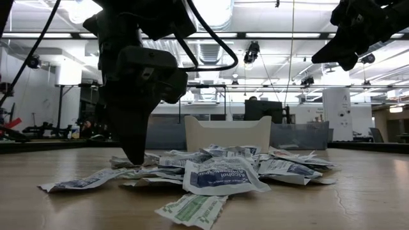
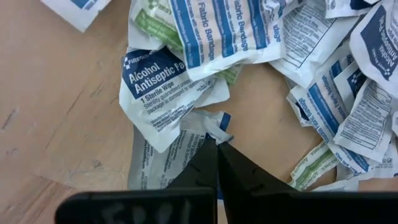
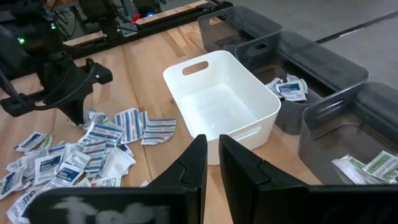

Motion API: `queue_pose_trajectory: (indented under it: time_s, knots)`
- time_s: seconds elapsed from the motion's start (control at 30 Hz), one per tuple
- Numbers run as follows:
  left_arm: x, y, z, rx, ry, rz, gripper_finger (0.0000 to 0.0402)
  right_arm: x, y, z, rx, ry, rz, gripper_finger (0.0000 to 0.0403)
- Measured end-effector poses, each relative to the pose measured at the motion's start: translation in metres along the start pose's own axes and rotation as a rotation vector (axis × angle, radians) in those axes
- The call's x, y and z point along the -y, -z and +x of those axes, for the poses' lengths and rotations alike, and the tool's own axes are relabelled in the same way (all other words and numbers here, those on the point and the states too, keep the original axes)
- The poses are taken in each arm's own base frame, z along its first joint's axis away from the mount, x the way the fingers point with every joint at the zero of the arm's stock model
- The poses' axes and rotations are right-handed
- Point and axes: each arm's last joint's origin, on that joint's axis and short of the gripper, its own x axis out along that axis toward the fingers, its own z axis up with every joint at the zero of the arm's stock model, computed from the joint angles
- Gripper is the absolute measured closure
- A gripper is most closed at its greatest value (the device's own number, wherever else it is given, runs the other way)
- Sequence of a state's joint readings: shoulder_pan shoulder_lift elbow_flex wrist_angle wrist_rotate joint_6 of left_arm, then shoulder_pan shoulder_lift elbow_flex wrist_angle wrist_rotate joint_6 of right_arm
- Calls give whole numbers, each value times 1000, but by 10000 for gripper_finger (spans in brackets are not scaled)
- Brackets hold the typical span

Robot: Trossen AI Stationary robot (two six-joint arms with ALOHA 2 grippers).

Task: Pick & Place First Aid Supplies
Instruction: Put the blue alcohol pad into the middle gray bin

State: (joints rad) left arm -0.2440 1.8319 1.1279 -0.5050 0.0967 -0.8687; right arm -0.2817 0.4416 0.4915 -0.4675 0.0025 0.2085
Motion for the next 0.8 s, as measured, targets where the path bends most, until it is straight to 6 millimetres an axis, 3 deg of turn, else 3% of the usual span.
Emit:
queue_pose_trajectory:
  time_s: [0.43,0.8]
  knots:
    - [2,0,-2,-34,23,4,388,0,0,0,0,0,0,365]
    - [14,-3,-13,-141,149,61,388,0,0,0,0,0,1,365]
